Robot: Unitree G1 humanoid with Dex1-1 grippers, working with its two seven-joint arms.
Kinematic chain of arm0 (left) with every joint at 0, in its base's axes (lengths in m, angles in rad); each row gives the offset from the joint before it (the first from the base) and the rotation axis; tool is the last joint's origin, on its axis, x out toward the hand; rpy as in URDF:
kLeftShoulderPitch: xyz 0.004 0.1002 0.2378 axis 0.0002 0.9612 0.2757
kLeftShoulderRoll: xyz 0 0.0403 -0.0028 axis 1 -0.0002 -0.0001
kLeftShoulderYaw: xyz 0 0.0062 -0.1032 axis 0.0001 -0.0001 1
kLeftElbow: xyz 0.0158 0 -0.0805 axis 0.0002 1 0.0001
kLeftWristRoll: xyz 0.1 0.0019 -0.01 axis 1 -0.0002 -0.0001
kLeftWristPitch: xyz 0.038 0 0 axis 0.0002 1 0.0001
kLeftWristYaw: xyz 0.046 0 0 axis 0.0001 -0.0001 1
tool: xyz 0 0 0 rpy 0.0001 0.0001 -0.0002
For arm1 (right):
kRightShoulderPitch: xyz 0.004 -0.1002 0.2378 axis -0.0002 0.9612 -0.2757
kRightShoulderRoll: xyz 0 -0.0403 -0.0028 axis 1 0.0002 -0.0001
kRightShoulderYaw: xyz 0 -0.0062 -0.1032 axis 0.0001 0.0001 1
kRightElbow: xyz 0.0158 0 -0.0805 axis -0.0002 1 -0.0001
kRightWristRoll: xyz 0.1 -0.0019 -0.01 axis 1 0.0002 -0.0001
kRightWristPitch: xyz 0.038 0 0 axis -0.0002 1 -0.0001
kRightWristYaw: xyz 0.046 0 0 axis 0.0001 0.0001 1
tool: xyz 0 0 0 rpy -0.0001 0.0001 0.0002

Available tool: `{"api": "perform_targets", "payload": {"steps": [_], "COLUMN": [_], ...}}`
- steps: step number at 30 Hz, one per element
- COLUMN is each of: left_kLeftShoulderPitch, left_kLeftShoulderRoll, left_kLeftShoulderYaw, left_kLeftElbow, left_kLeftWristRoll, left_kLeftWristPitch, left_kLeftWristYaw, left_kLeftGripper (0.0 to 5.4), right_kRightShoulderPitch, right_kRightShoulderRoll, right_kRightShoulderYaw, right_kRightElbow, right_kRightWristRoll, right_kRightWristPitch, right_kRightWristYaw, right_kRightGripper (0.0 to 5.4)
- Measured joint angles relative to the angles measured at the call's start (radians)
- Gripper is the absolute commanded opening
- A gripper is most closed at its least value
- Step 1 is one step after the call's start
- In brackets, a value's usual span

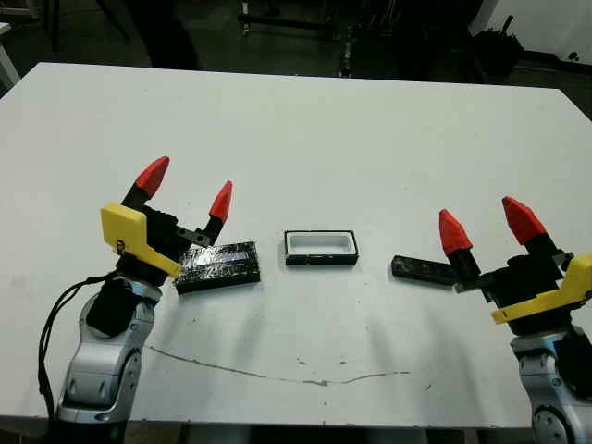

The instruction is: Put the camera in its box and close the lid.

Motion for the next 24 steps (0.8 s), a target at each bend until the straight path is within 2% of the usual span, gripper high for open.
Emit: {"api": "perform_targets", "payload": {"steps": [6,9,12,17,21,24], "left_kLeftShoulderPitch": [0.0,0.0,0.001,0.001,0.002,0.002], "left_kLeftShoulderRoll": [-0.002,-0.002,-0.003,-0.004,-0.006,-0.01], "left_kLeftShoulderYaw": [-0.003,-0.007,-0.011,-0.012,-0.015,-0.016], "left_kLeftElbow": [0.002,0.002,0.003,0.008,0.008,0.01], "left_kLeftWristRoll": [0.002,0.003,0.007,0.007,0.007,0.006], "left_kLeftWristPitch": [-0.001,-0.001,-0.001,-0.003,-0.002,-0.003], "left_kLeftWristYaw": [0.0,0.001,0.001,0.002,0.005,0.005], "left_kLeftGripper": [5.4,5.4,5.4,5.4,5.4,5.4], "right_kRightShoulderPitch": [-0.005,-0.027,-0.094,-0.308,-0.517,-0.658], "right_kRightShoulderRoll": [-0.009,-0.044,-0.139,-0.376,-0.505,-0.545], "right_kRightShoulderYaw": [-0.001,-0.013,-0.062,-0.115,-0.056,0.034], "right_kRightElbow": [0.017,0.049,0.116,0.366,0.617,0.798], "right_kRightWristRoll": [0.006,0.032,0.064,0.097,0.086,0.047], "right_kRightWristPitch": [-0.001,0.0,0.018,0.034,0.047,0.04], "right_kRightWristYaw": [0.035,0.093,0.174,0.416,0.652,0.844], "right_kRightGripper": [5.39,5.39,5.39,5.39,5.39,5.39]}}
